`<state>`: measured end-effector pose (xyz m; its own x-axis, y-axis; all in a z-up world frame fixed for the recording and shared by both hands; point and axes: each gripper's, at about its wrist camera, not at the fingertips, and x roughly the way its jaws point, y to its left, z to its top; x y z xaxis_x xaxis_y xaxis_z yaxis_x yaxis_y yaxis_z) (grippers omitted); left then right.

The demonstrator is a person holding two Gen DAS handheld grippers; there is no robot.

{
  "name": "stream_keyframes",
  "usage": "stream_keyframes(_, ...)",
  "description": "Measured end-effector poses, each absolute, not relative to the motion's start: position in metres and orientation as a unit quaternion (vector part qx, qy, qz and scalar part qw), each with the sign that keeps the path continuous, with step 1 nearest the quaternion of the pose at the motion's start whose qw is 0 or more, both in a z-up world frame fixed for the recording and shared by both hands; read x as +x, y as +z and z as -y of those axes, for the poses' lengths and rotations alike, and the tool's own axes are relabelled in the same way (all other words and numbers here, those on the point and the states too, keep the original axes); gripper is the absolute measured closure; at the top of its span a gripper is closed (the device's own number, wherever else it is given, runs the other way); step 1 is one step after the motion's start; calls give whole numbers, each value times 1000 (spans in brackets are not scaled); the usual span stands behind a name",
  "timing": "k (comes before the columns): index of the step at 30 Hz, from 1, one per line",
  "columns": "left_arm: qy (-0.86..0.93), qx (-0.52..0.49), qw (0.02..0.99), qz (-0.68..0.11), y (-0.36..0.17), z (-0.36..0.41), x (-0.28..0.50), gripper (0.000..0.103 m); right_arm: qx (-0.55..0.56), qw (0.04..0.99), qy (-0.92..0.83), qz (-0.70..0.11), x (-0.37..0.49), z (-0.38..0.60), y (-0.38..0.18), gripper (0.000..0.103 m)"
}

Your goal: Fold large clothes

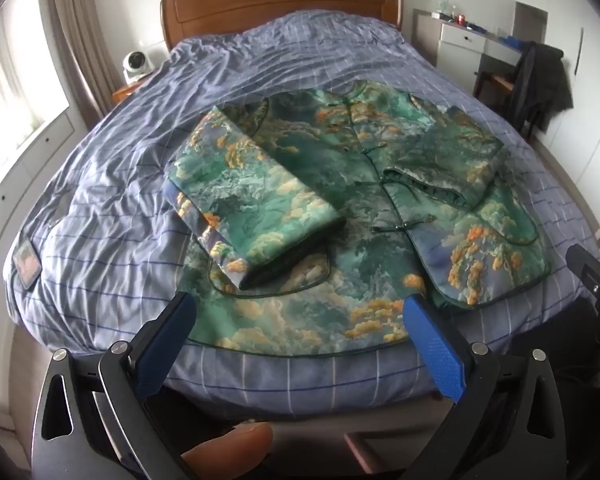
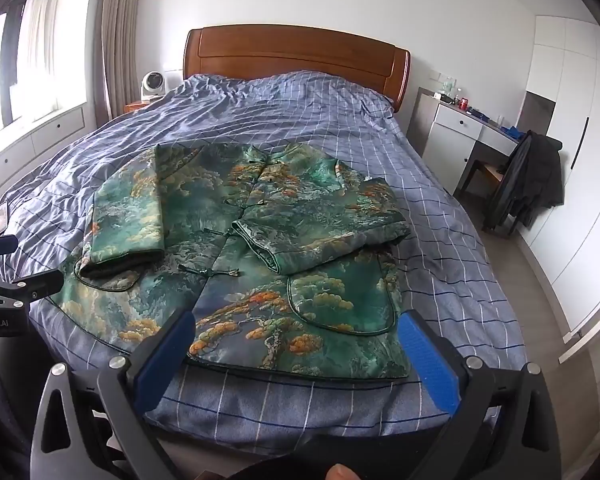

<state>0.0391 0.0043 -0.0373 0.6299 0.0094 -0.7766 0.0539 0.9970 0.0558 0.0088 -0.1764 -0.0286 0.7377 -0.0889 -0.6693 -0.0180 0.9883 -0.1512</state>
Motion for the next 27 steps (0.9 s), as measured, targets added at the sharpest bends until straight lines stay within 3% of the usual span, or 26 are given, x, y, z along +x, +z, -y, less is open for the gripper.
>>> stream_keyframes(27, -39, 31, 917, -395, -24, -3, 27, 0, -91, 934, -11, -346, 3, 168, -22, 0)
